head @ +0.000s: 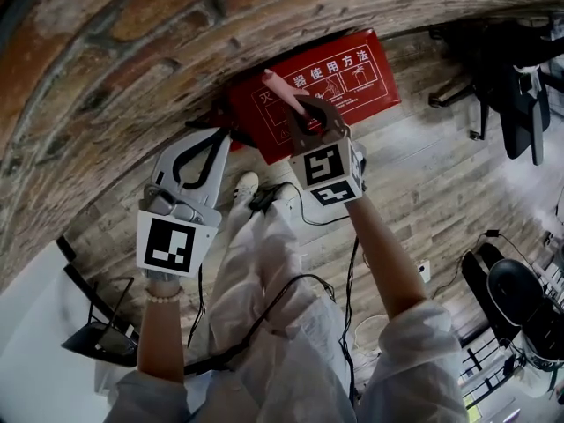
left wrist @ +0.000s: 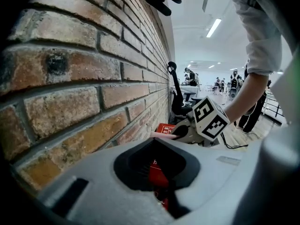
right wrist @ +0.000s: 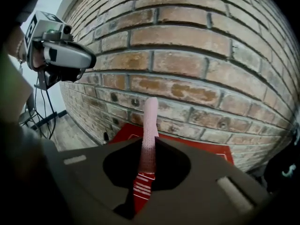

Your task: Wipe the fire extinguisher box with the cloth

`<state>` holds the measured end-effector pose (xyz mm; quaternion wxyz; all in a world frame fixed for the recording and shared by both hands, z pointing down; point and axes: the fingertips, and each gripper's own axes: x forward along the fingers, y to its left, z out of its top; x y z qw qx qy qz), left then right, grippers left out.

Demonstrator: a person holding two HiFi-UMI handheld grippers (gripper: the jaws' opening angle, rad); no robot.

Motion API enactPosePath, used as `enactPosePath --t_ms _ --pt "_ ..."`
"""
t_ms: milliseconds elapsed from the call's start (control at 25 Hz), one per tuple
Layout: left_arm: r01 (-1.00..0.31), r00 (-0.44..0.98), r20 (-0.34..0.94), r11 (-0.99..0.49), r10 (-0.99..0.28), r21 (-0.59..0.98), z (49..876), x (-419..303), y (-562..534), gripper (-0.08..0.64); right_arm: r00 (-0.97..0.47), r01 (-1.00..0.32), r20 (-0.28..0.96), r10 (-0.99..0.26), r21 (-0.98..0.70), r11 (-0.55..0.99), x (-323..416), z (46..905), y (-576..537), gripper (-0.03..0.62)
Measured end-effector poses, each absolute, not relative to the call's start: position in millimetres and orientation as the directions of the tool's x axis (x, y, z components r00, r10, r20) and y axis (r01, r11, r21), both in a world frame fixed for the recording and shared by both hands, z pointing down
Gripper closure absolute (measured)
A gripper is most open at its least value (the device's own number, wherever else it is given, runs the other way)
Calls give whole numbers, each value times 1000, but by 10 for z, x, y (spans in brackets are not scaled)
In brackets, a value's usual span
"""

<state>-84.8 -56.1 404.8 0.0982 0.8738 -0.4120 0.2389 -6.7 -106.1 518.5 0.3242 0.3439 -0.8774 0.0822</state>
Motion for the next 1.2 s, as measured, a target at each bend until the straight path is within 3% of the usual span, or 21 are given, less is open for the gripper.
enactPosePath --t_ms 760,1200 --pt "-730 582 494 -683 -646 -33 4133 -571 -688 561 -144 -816 644 -751 352 458 2105 5133 -2068 572" --pt "-727 578 509 -686 -637 -33 4186 -552 -655 561 -111 -827 719 -686 316 465 2132 5610 -2035 572"
